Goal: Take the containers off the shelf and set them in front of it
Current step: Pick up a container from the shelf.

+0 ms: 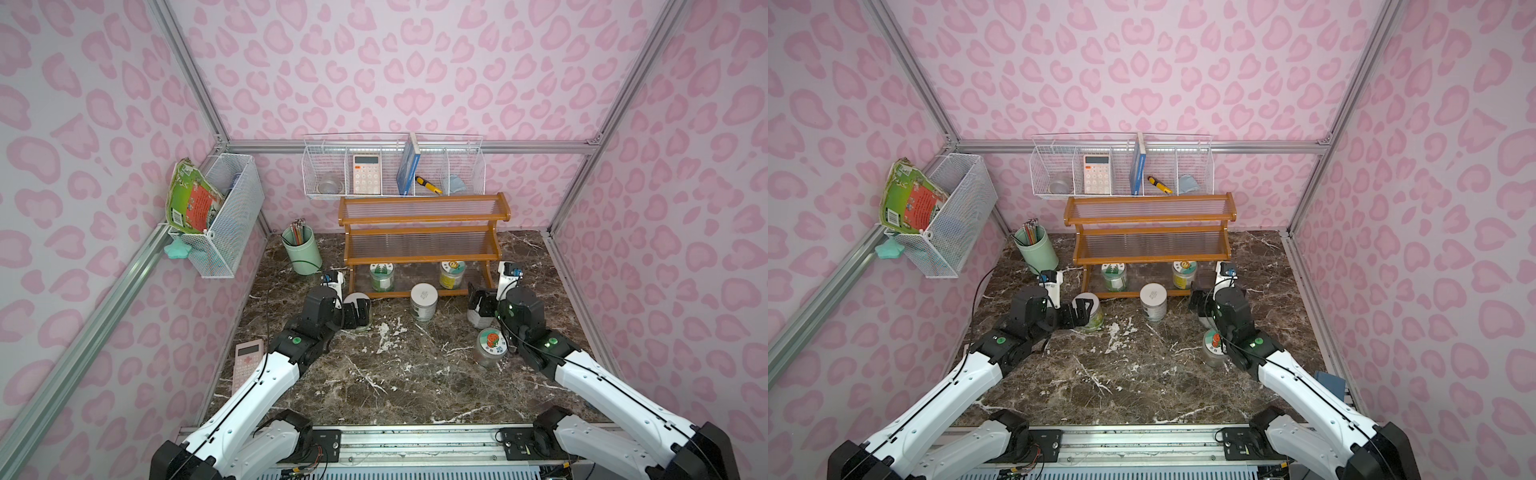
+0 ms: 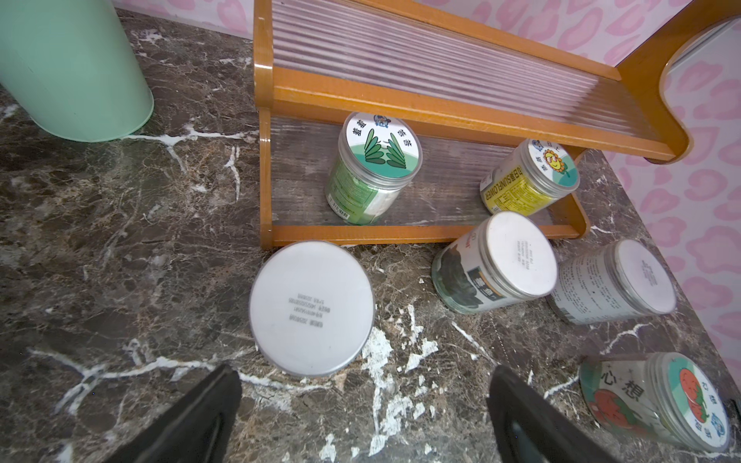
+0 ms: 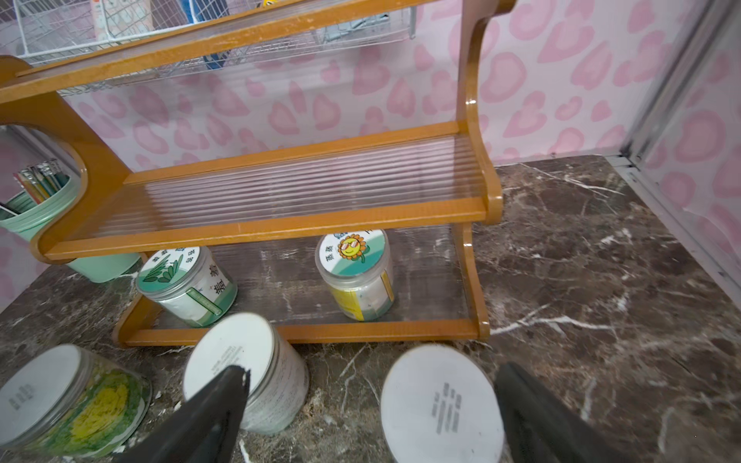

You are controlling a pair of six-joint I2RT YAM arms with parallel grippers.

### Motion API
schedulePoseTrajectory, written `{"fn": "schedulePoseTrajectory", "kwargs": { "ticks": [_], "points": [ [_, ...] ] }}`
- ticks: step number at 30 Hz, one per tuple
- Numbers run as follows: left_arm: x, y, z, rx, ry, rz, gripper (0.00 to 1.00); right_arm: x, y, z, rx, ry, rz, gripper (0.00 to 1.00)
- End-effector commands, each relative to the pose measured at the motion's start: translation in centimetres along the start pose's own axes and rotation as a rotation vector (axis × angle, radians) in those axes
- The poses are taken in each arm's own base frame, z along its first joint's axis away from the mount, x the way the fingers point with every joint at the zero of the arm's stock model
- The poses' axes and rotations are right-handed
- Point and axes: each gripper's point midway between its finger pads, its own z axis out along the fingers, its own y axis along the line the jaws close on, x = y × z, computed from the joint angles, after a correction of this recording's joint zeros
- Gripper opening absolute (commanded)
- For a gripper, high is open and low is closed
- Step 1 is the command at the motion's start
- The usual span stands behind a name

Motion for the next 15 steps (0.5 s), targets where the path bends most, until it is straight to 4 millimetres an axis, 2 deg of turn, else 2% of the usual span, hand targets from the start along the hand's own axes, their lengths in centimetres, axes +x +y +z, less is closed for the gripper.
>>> {"fn": "schedulePoseTrajectory", "kwargs": {
  "ticks": [1, 5, 10, 15],
  "points": [
    [0.3, -0.1, -0.1, 0.005, 0.017, -0.002, 0.99, 0.6, 2.8, 1.7, -0.182, 0.09, -0.054, 0.99],
    [0.8, -0.2, 0.1, 0.015, 0.041, -0.009, 0.99, 1.6, 3.8, 4.4, -0.258, 0.173, -0.077, 0.99],
    [1.2, -0.8, -0.1, 0.049, 0.073, -0.008, 0.99, 2.2, 4.6, 6.6, -0.296, 0.236, -0.093, 0.99],
    [1.7, -1.6, -0.6, 0.09, 0.104, -0.012, 0.99, 2.9, 3.9, 8.1, -0.256, 0.262, -0.109, 0.99]
  ]
}}
